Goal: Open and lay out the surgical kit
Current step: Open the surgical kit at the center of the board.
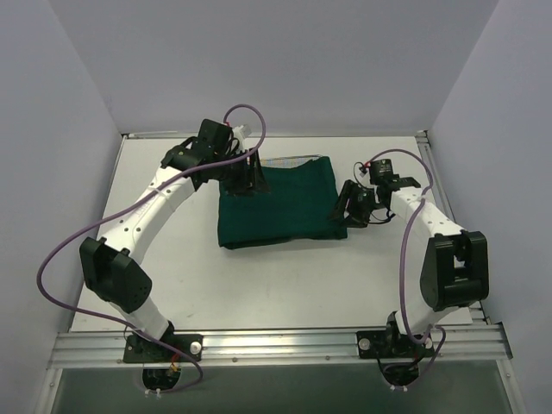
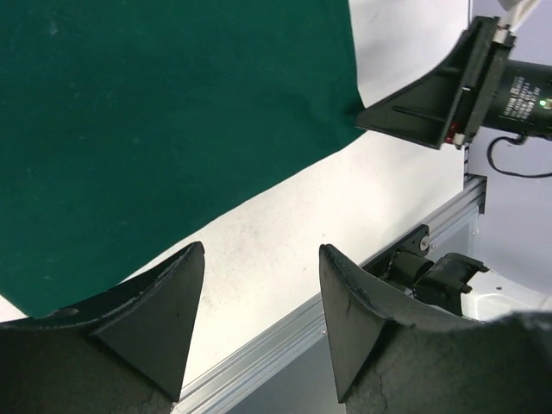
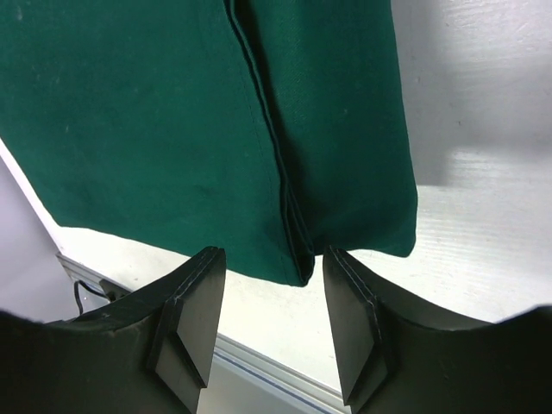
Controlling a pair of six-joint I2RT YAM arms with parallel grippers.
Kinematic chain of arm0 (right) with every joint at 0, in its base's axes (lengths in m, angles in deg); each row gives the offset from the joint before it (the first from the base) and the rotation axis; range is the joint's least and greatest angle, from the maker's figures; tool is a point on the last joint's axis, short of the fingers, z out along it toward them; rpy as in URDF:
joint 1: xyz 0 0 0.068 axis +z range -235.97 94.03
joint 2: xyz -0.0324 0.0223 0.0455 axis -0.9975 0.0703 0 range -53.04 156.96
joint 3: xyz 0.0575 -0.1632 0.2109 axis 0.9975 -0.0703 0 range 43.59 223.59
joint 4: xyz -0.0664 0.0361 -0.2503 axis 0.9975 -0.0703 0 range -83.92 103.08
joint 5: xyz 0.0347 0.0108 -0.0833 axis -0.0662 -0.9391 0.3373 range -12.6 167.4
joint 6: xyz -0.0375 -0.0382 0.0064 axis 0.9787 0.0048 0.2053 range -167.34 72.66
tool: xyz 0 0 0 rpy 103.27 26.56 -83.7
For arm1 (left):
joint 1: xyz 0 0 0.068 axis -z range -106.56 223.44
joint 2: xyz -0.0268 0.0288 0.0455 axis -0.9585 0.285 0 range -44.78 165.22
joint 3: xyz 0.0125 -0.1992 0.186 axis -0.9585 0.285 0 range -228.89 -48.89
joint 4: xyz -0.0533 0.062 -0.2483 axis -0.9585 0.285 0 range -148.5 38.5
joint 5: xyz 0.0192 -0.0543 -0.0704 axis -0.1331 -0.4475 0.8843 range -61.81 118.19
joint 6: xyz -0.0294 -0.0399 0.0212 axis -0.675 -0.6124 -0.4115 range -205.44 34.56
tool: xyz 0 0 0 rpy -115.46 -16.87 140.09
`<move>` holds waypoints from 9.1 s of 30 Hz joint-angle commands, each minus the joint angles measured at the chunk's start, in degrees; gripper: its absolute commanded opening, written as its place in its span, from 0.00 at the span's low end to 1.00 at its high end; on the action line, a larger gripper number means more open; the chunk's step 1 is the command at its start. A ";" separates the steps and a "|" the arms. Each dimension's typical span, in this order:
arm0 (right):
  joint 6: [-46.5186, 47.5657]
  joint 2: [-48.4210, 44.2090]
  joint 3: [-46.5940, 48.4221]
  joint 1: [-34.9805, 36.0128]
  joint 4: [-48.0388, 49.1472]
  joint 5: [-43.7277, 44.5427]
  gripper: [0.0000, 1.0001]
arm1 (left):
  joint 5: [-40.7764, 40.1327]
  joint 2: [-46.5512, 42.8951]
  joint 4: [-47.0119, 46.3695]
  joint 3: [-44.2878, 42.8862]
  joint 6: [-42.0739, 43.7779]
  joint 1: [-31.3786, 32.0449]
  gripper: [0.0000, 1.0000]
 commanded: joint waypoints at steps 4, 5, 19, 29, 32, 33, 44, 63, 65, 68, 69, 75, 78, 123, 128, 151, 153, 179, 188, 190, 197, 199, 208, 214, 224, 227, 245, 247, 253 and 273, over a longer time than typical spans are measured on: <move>-0.63 0.88 -0.60 0.14 -0.02 -1.41 0.48 | 1.64 0.56 -1.01 -5.85 2.63 1.47 0.65; -0.54 0.80 -0.78 0.14 -0.20 -1.32 0.47 | 1.55 1.08 -0.83 -6.29 3.07 1.65 0.65; -0.71 0.97 -1.83 0.22 0.50 -2.90 0.29 | -1.70 3.63 -0.74 -9.73 5.97 7.10 0.69; -4.31 -0.70 2.72 0.22 -0.98 -5.71 0.00 | -13.21 6.36 -8.72 -5.87 16.77 18.60 0.78; -6.16 -1.49 5.27 0.14 -1.95 -6.85 0.00 | -15.50 8.81 -11.81 -5.07 17.93 21.33 0.79; -6.68 -1.58 5.55 0.22 -2.04 -7.20 0.00 | -15.85 9.69 -12.43 -5.24 17.93 21.77 0.79; -13.37 -4.65 4.14 0.22 0.77 -10.20 0.00 | -23.58 16.90 -13.75 -7.53 18.63 25.03 0.80; -3.54 -1.42 17.29 -0.92 -11.61 1.21 0.74 | -32.72 11.92 -7.25 -8.42 14.95 11.69 0.02; -0.82 -0.35 19.95 -0.92 -14.25 3.24 0.75 | -32.64 6.90 -5.94 -5.09 14.50 5.65 0.02; -0.18 0.79 21.72 -0.83 -14.18 3.69 0.76 | -33.52 0.05 -3.83 -1.83 13.71 -1.75 0.02; -0.45 1.14 21.63 -0.57 -13.91 3.17 0.76 | -33.69 -1.71 -3.21 0.36 13.54 -6.91 0.02; 1.30 4.65 25.49 6.45 -12.59 3.94 0.75 | -40.02 -12.26 1.54 8.36 14.24 -24.52 0.02; 2.01 7.98 30.85 13.66 -12.95 7.03 0.75 | -44.23 -14.90 3.91 13.29 14.15 -33.05 0.26; 18.80 45.79 62.85 57.70 -10.22 52.73 0.40 | -27.28 -22.99 6.20 26.84 8.70 -37.81 0.94; 18.62 45.97 62.33 57.97 -9.95 53.00 0.39 | -27.28 -23.35 6.20 26.84 8.96 -37.90 0.94; 18.98 45.01 66.72 58.32 -10.04 61.18 0.00 | -26.75 -23.52 6.64 26.57 9.32 -38.25 0.94; 18.45 41.77 66.37 57.53 -10.04 60.30 0.00 | -26.49 -23.43 6.55 26.75 9.23 -38.25 0.94; 10.27 10.81 26.81 -16.74 -7.05 56.08 0.30 | -16.21 -14.56 3.92 26.57 5.80 -38.43 0.94; 8.96 14.68 36.31 -8.13 -8.47 48.73 0.68 | -15.59 -7.10 -0.03 25.43 7.91 -38.34 0.99; 7.91 17.22 35.78 -7.69 -6.71 43.00 0.65 | -14.28 -3.77 -1.70 25.52 8.79 -38.25 1.00; 0.87 21.10 26.65 -7.51 0.94 27.77 0.52 | -15.23 7.49 -1.27 19.46 8.61 -37.64 0.82; 1.48 22.41 25.50 -7.51 1.03 28.82 0.55 | -17.94 10.73 -0.14 16.56 8.18 -36.50 0.82; 3.50 28.39 23.83 -4.87 -0.02 39.72 0.65 | -26.13 24.35 4.78 4.89 5.01 -35.70 0.83; 4.21 32.96 24.44 -5.14 0.33 41.40 0.66 | -25.09 34.81 9.26 -4.44 6.59 -35.26 0.83; 3.51 40.60 32.52 -5.05 -1.78 40.87 0.66 | -23.06 47.04 17.27 -23.43 8.09 -34.82 0.83; 3.33 42.45 36.12 -5.40 -3.71 41.05 0.66 | -22.01 49.86 18.94 -28.26 7.82 -35.26 0.83; 4.30 31.03 42.28 -4.43 1.81 33.32 0.70 | -14.55 21.31 4.27 -9.46 7.30 -35.53 0.91; 2.90 31.81 43.68 -4.34 3.75 32.61 0.72 | -13.22 19.99 3.30 -10.51 6.86 -35.44 0.91; -4.13 44.11 61.86 -3.12 -5.28 29.62 0.73 | -8.83 23.40 5.23 -16.13 4.13 -34.83 0.91; -13.81 55.20 74.46 3.74 -10.57 31.02 0.72 | -2.93 28.86 6.46 -20.98 -0.88 -32.19 0.91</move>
